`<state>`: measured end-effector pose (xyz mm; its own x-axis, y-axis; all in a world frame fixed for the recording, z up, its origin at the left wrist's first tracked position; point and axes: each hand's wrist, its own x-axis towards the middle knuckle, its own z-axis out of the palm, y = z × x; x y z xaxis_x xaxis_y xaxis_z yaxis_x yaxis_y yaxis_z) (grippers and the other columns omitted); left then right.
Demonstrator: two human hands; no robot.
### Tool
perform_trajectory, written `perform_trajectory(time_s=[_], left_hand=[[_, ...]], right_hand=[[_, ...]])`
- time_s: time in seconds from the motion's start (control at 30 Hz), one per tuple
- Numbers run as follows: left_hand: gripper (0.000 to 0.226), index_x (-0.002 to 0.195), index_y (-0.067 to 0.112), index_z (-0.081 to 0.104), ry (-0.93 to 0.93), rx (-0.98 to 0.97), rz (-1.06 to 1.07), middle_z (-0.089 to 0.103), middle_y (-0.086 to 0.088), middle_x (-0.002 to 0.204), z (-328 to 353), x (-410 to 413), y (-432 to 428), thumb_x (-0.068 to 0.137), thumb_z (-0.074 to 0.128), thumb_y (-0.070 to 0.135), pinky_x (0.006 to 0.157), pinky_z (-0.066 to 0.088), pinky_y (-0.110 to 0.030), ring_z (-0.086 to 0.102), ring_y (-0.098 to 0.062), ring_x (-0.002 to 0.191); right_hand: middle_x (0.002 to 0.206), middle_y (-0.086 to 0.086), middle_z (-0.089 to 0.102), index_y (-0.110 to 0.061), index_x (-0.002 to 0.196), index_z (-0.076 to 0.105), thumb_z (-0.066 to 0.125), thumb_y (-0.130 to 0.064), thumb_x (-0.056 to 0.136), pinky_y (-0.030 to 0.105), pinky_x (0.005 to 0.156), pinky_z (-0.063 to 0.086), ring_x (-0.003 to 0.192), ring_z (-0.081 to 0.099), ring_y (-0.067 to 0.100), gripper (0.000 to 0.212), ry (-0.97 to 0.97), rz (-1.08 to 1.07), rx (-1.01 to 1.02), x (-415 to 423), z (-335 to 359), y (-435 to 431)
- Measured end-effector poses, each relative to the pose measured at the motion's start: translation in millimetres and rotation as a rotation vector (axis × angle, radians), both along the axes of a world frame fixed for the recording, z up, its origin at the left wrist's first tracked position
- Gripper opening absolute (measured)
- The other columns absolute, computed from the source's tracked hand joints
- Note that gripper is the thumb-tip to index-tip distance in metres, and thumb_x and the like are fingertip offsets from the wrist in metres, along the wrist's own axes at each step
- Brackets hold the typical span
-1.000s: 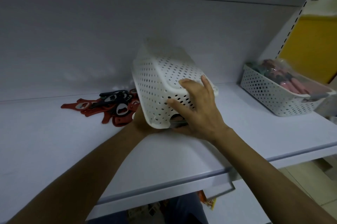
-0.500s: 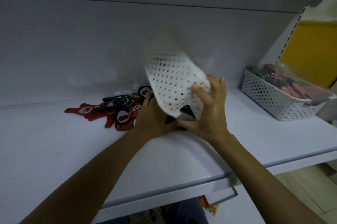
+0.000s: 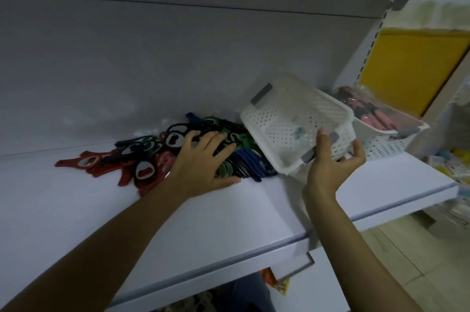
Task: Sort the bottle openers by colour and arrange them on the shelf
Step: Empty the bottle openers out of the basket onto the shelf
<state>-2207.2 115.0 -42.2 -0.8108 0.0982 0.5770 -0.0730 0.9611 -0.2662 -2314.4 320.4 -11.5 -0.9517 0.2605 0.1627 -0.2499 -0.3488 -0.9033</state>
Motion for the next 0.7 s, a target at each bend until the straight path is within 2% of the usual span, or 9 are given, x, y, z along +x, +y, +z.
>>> perform_trajectory(time_s=[0.07,0.1,0.2,0.3,0.37,0.43,0.53,0.63,0.7], left_hand=[[0.079,0.123,0.016,0.060,-0.046,0.009,0.003,0.056,-0.010,0.132,3.6,-6.6,7.6,0.079,0.035,0.077,0.103,0.027,-0.050,0.051,-0.027,0.121],[0.082,0.125,0.015,0.059,-0.072,0.016,0.004,0.055,-0.010,0.133,6.2,-11.1,14.6,0.078,0.034,0.078,0.104,0.026,-0.050,0.050,-0.027,0.123],[0.087,0.126,0.011,0.058,-0.134,0.011,0.015,0.056,-0.010,0.132,10.1,-27.2,40.4,0.077,0.033,0.078,0.104,0.026,-0.046,0.050,-0.026,0.123],[0.081,0.125,0.009,0.059,-0.145,0.058,0.029,0.057,-0.009,0.131,8.5,-48.4,63.8,0.081,0.036,0.073,0.105,0.031,-0.041,0.049,-0.025,0.123],[0.077,0.132,0.010,0.051,-0.182,0.084,0.045,0.048,-0.008,0.140,4.7,-67.1,76.3,0.085,0.034,0.068,0.109,0.025,-0.038,0.039,-0.023,0.131],[0.073,0.142,0.012,0.038,-0.253,0.097,0.095,0.033,-0.008,0.151,0.6,-87.9,85.9,0.090,0.030,0.063,0.113,0.016,-0.038,0.024,-0.021,0.139],[0.067,0.147,0.012,0.028,-0.342,0.178,0.133,0.020,-0.010,0.156,-2.9,-116.2,94.3,0.093,0.032,0.052,0.116,0.010,-0.041,0.014,-0.023,0.143],[0.068,0.150,0.018,0.014,-0.483,0.145,0.156,0.010,-0.005,0.158,-0.1,-137.7,94.0,0.093,0.024,0.053,0.116,0.006,-0.047,0.005,-0.022,0.145],[0.072,0.151,0.020,0.008,-0.592,0.114,0.215,0.006,-0.005,0.158,3.6,-147.0,89.5,0.091,0.018,0.059,0.115,0.008,-0.047,0.005,-0.023,0.144]], right_hand=[[0.127,0.002,0.051,-0.025,0.130,0.032,0.075,-0.044,0.073,0.027,0.088,0.050,0.107,0.058,0.012,0.074,-0.182,0.015,-0.136,-6.2,-0.8,9.5],[0.124,0.002,0.054,-0.023,0.131,0.034,0.075,-0.045,0.073,0.028,0.086,0.051,0.102,0.060,0.012,0.074,-0.253,0.032,-0.198,-8.9,-0.6,13.9],[0.116,0.004,0.063,-0.015,0.133,0.043,0.074,-0.043,0.071,0.039,0.086,0.054,0.097,0.065,0.020,0.074,-0.384,0.080,-0.366,-10.4,5.3,25.9],[0.110,0.007,0.069,-0.013,0.121,0.056,0.073,-0.039,0.074,0.051,0.087,0.053,0.096,0.068,0.028,0.056,-0.408,0.118,-0.557,-9.2,10.2,38.3],[0.111,0.010,0.069,-0.012,0.118,0.058,0.071,-0.038,0.077,0.053,0.090,0.051,0.098,0.067,0.032,0.050,-0.396,0.127,-0.628,-8.3,11.7,46.6],[0.111,0.010,0.069,-0.013,0.115,0.059,0.070,-0.036,0.079,0.053,0.090,0.051,0.099,0.067,0.033,0.044,-0.388,0.118,-0.655,-9.2,10.9,51.1],[0.111,0.010,0.069,-0.014,0.109,0.061,0.068,-0.036,0.081,0.052,0.091,0.051,0.101,0.066,0.032,0.036,-0.366,0.124,-0.651,-9.3,7.4,51.4],[0.113,0.008,0.069,-0.013,0.116,0.059,0.067,-0.040,0.082,0.050,0.093,0.050,0.103,0.066,0.028,0.044,-0.340,0.136,-0.607,-7.7,-2.0,48.7],[0.111,0.006,0.069,-0.014,0.118,0.058,0.068,-0.044,0.081,0.048,0.092,0.052,0.101,0.067,0.026,0.049,-0.347,0.117,-0.575,-9.2,-6.3,46.3]])
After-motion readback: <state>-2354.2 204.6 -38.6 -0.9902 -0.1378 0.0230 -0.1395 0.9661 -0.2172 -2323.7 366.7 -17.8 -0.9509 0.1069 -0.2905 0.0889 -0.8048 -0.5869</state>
